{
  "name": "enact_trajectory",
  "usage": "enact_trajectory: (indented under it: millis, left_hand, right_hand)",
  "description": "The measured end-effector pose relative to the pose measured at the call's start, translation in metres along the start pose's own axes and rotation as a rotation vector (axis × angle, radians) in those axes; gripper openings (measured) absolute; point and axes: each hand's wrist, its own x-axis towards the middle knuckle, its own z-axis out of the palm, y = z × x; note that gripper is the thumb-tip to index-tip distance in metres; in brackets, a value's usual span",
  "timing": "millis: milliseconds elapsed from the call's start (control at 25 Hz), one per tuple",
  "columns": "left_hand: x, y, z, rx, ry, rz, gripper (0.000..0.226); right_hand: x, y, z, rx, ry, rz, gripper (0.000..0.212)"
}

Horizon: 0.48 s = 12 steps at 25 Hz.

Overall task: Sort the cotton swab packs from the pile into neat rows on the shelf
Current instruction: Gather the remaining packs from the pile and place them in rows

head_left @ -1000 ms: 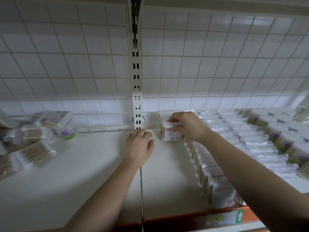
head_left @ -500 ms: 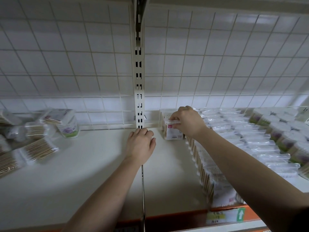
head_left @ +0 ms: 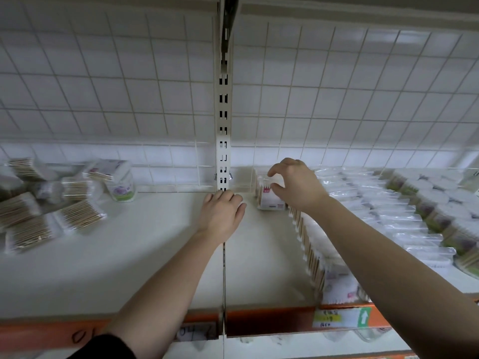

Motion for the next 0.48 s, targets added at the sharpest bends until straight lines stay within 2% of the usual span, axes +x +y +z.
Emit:
enact_trajectory:
  millis: [280,480]
  left_hand:
    - [-0.032,-0.032,-0.070,0.057,0.073,-0.133,0.039]
    - [-0.089,-0.094,-0.115,0.087,0.143,-0.278,0.038]
  right_hand:
    - [-0.015,-0.065,0.005,0.187,0.062,-0.153,0.025]
    - [-0.020,-0.133,0.018,0.272,0.047,-0.233,0.023]
